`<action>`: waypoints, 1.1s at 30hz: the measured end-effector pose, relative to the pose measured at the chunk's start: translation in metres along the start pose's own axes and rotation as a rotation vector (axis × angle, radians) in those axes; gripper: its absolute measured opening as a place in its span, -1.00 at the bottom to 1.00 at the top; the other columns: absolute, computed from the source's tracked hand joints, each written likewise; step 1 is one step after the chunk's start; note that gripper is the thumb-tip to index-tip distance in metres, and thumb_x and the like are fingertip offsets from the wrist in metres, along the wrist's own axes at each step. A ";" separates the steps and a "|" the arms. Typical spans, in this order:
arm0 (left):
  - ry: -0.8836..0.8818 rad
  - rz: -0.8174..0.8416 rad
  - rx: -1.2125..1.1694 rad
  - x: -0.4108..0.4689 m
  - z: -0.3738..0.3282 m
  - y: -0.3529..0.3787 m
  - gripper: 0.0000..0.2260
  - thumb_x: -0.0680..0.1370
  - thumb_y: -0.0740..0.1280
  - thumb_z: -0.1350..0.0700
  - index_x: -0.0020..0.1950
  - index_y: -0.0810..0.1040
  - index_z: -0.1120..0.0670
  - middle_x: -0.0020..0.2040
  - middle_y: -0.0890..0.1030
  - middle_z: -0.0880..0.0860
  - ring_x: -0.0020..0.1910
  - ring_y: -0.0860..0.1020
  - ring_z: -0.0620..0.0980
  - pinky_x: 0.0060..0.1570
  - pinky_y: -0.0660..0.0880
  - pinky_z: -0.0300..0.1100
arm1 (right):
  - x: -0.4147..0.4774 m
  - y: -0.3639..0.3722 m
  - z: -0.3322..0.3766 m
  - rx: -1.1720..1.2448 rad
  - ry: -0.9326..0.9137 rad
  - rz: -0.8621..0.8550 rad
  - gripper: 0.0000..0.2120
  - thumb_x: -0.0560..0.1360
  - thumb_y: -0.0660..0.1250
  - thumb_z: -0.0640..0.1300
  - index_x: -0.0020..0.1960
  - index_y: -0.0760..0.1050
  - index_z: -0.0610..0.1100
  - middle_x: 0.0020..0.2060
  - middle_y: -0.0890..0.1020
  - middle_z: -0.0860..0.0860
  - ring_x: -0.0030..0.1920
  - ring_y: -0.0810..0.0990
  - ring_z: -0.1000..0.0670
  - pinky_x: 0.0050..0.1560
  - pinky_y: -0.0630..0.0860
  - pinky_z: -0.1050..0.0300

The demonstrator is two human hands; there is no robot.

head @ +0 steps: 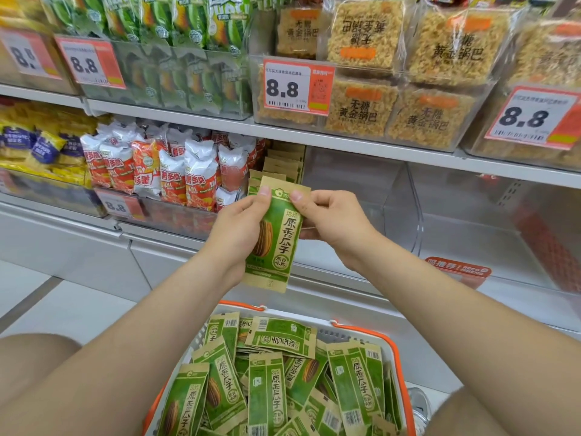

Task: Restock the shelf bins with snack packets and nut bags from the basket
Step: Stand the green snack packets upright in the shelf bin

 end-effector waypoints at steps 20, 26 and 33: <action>-0.006 -0.253 0.250 0.021 0.001 -0.038 -0.71 0.60 0.24 0.27 0.26 0.48 -0.03 0.30 0.54 0.12 0.24 0.58 0.14 0.29 0.56 0.16 | 0.026 -0.024 0.012 -0.386 -0.295 -0.252 -0.86 0.48 0.39 0.06 0.04 0.56 0.16 -0.09 0.73 0.20 -0.05 0.72 0.06 0.00 0.68 -0.17; 0.013 -0.203 0.588 0.026 0.003 -0.029 -0.56 0.50 0.26 0.32 0.33 0.44 -0.01 0.38 0.43 0.10 0.29 0.49 0.18 0.31 0.52 0.18 | 0.026 -0.011 0.031 -0.457 -0.474 -0.244 -0.86 0.63 0.37 -0.11 0.17 0.53 0.02 -0.07 0.71 0.19 -0.04 0.67 0.14 0.02 0.62 0.06; 0.002 -0.221 0.701 0.032 0.007 -0.029 -0.50 0.50 0.34 0.32 0.43 0.41 0.05 0.40 0.41 0.11 0.31 0.46 0.19 0.35 0.48 0.17 | 0.037 0.007 0.016 -0.643 -0.407 -0.133 -0.91 0.63 0.38 -0.12 0.12 0.52 -0.08 -0.07 0.67 0.07 -0.07 0.60 0.10 -0.09 0.48 0.27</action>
Point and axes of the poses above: each hand's wrist, its own x-axis towards the middle knuckle, its own y-axis out of the palm, z = x × y, the point moved 8 cm from there along x, towards the middle knuckle
